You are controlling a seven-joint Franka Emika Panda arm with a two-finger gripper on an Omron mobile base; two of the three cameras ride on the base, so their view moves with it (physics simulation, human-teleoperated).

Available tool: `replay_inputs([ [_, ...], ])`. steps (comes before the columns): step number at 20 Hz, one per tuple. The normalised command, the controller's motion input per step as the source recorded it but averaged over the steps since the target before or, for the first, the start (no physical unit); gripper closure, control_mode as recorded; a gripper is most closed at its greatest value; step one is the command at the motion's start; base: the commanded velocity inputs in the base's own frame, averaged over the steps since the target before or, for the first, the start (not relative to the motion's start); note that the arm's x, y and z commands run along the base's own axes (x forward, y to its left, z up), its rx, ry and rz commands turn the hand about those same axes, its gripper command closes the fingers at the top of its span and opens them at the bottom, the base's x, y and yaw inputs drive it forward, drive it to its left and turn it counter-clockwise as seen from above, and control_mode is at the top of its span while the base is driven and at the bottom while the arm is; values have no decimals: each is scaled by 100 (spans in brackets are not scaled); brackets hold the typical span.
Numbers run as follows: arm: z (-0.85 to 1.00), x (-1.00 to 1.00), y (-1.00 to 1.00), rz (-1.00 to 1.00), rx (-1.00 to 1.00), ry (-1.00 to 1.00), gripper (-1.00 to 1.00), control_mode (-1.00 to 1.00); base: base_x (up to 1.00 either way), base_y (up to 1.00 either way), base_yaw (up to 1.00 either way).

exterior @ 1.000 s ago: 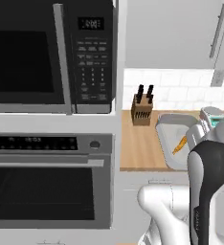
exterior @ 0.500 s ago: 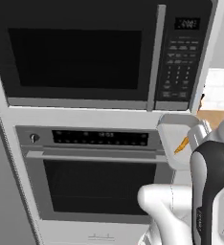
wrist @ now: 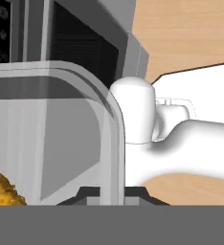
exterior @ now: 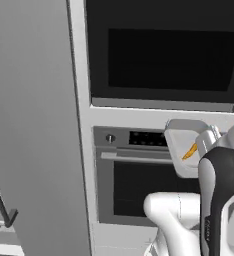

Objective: Take the meat container that has the shrimp and place it on the second highest rack of the freezer. Then take the vegetable container that has the lemon and cucumber and place it on the highest rack of the freezer.

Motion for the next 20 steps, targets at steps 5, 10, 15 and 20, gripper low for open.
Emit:
replay_inputs([
  [5, 0, 0, 0, 0, 0, 0, 100, 100, -4, 94, 11],
  [10, 0, 0, 0, 0, 0, 0, 100, 100, -22, 81, 12],
  [15, 0, 0, 0, 0, 0, 0, 100, 100, -6, 80, 11],
  [20, 0, 0, 0, 0, 0, 0, 100, 100, -6, 65, 8],
])
